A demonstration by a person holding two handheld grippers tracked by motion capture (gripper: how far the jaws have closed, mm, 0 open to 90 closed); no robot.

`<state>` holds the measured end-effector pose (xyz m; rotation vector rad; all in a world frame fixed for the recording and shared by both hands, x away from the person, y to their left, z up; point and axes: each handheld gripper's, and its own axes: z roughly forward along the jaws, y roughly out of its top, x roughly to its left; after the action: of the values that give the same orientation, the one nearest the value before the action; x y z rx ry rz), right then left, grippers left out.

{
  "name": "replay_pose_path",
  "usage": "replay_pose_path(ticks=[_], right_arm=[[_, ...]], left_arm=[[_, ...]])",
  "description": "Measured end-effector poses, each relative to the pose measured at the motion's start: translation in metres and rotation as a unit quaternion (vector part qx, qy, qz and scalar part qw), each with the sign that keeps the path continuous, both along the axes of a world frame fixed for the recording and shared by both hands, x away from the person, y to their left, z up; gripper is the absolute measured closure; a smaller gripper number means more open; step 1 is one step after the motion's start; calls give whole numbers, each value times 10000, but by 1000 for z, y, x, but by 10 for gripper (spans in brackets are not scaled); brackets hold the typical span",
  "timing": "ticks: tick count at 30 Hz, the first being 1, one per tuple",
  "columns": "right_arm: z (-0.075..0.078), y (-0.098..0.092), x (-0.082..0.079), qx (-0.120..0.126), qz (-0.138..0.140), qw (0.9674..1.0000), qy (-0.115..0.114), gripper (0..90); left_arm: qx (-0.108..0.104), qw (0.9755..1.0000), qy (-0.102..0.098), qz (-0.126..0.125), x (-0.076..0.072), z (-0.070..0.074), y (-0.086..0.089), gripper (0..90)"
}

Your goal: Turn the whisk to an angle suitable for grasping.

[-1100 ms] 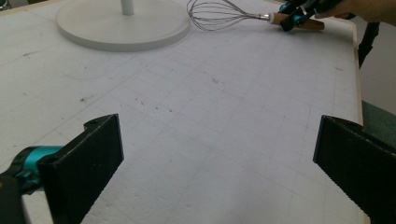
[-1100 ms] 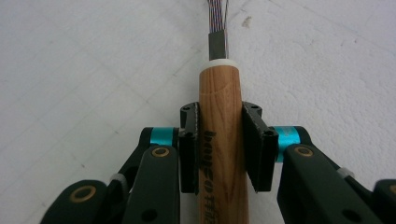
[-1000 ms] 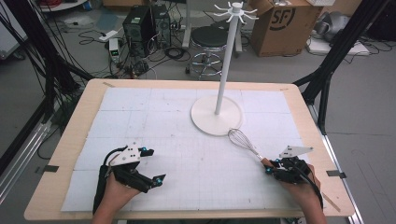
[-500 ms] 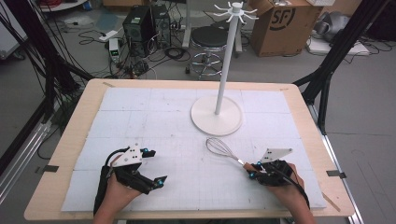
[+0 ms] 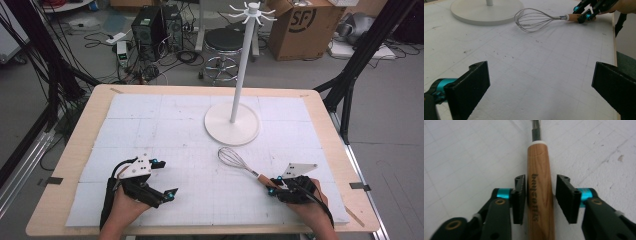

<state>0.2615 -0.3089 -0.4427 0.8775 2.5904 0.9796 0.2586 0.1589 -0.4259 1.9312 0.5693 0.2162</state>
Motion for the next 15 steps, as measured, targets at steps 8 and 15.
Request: replay_pose_path(ticks=[8,15], right_arm=[[1,8,2,156,115,9998,-46,701],[1,31,8,135,400,9991,-77,701]], left_arm=[[20,10000,-4,-13,1,0,-3,21],[72,10000,16,-27,-1,-2,-4,21]])
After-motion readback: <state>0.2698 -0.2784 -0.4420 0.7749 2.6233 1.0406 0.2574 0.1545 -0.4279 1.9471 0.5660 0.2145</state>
